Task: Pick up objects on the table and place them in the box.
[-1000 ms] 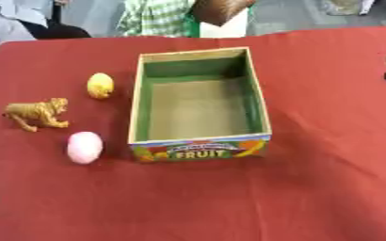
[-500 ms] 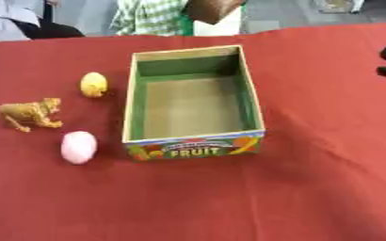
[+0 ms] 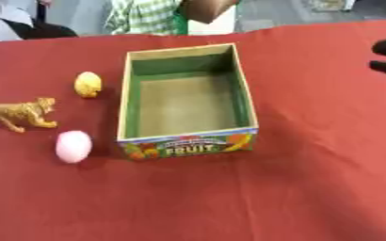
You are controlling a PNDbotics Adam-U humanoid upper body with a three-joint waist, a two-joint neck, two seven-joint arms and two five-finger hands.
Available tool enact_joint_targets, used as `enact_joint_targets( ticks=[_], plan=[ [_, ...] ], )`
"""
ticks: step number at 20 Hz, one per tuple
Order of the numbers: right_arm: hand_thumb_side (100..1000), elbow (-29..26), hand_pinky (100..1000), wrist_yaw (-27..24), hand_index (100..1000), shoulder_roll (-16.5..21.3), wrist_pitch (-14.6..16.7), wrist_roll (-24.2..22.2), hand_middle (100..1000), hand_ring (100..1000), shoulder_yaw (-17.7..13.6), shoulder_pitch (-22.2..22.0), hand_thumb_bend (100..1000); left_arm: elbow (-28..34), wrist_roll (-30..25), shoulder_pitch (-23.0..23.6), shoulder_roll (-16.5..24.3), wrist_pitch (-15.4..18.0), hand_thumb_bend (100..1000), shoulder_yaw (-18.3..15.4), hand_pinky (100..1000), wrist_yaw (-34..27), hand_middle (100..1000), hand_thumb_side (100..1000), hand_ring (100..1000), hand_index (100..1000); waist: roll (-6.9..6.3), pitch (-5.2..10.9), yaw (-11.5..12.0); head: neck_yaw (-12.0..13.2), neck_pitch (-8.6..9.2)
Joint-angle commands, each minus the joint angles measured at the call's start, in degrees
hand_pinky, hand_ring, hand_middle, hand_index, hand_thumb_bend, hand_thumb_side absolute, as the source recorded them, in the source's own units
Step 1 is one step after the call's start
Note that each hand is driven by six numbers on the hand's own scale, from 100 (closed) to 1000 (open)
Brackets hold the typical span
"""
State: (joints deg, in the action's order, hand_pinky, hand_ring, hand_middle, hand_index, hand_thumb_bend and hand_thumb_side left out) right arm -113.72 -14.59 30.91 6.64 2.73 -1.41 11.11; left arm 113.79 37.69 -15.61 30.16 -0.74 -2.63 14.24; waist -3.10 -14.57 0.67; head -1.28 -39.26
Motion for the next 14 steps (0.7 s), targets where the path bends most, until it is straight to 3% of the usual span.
enact_joint_targets(
  ticks=[1,9,14],
  plan=[
    [1000,-0.87,831,-0.59,961,1.01,0.07,-0.04,748,867,-0.45,0.56,100,0.8,-1.31,-1.33,4.11,-2.74,100,-0.8,566,1.29,710,1000,621,891,-0.08,1.17,-0.15,0.61,-0.92],
    [1000,-0.87,830,-1.02,960,1.56,0.24,0.03,748,867,-0.47,1.12,100,0.8,-4.93,-3.56,9.44,-10.99,100,-2.37,569,4.71,713,1000,624,895,-0.47,1.32,-0.28,1.03,-2.27],
    [1000,-0.87,829,-0.84,959,1.99,0.57,-0.09,748,866,-0.46,1.4,100,0.8,-8.62,-5.37,13.42,-13.72,100,-2.0,574,7.17,719,981,633,899,-0.07,0.69,-0.58,1.2,-2.42]
  ],
)
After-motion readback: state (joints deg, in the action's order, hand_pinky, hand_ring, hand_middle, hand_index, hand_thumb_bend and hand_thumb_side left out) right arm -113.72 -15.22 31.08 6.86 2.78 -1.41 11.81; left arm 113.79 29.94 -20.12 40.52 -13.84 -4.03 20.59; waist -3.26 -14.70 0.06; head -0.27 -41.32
